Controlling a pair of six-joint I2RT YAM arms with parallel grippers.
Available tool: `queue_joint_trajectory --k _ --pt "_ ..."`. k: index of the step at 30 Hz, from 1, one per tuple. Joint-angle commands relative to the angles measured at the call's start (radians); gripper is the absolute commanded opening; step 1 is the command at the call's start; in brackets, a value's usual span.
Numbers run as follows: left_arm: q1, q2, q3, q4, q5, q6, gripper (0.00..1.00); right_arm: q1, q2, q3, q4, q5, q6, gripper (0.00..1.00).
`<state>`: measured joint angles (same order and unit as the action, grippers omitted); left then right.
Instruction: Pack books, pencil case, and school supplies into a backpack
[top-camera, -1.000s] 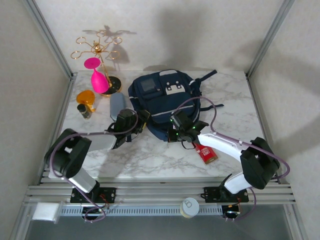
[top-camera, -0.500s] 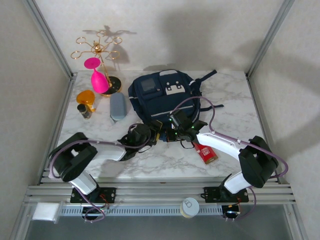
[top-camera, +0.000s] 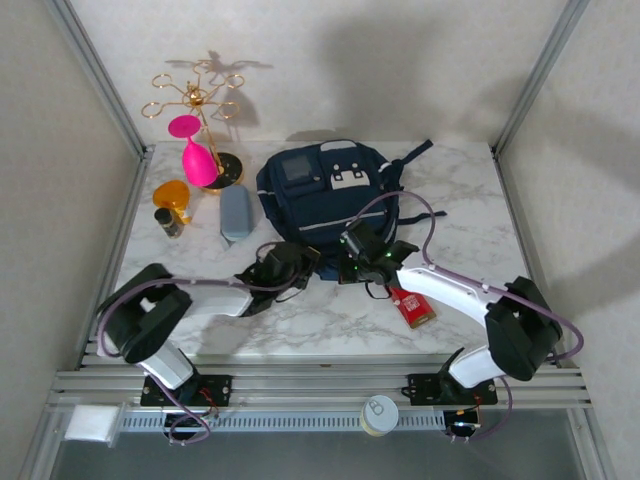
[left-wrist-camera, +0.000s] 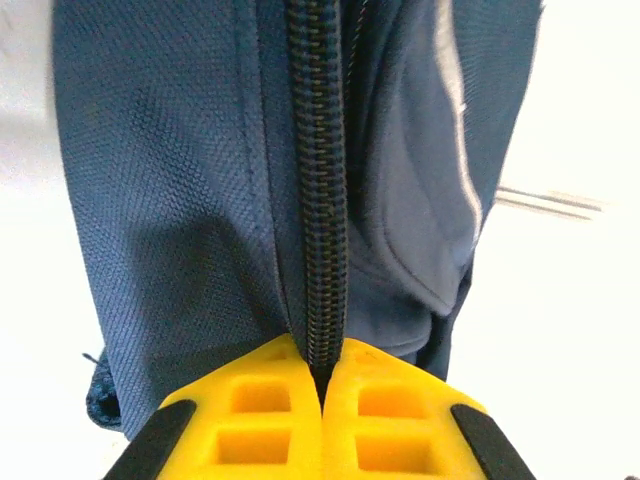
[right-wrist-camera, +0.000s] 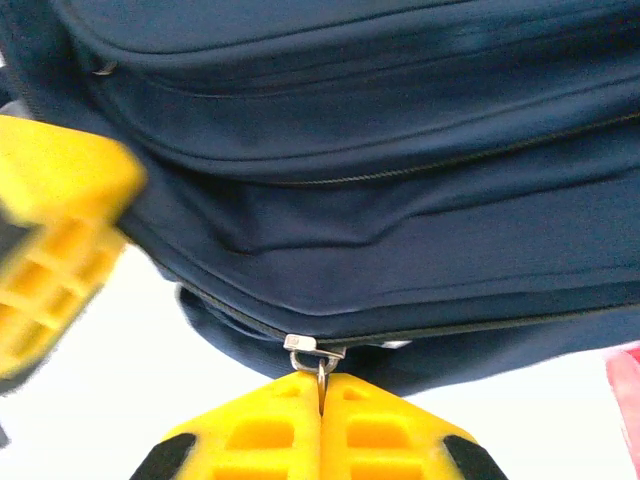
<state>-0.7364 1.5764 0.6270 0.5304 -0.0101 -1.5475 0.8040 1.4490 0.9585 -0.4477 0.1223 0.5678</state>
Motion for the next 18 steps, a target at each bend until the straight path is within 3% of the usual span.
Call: queue_joint_trajectory --k 1,5,10,12,13,16,18 --pt "0.168 -0.099 -0.062 -0.066 -0.016 0.159 0.0 -0.022 -0.066 -0.053 -0.223 0.108 0.065 0.0" --pt "0.306 -0.107 -0.036 -0.118 0.129 0.294 0.0 -0.055 -0.069 -0.046 -0.249 0.164 0.073 0.0" --pt "0.33 -0.079 0.052 -0.141 0.219 0.354 0.02 0.03 0.025 0.082 -0.131 0.077 -0.023 0.0" --pt "0.319 -0.097 0.071 -0.175 0.225 0.381 0.33 0.053 0.06 0.113 -0.075 0.012 -0.037 0.0" --pt "0.304 -0.124 0.063 -0.195 0.206 0.385 0.44 0.058 0.07 0.115 -0.043 -0.024 -0.031 0.0" --pt "0.237 -0.217 0.016 -0.27 0.125 0.36 0.61 0.058 0.077 0.097 0.021 -0.067 0.002 0.0" --pt "0.18 -0.262 -0.033 -0.252 0.09 0.284 0.66 0.059 0.079 0.083 0.044 -0.07 0.001 0.0"
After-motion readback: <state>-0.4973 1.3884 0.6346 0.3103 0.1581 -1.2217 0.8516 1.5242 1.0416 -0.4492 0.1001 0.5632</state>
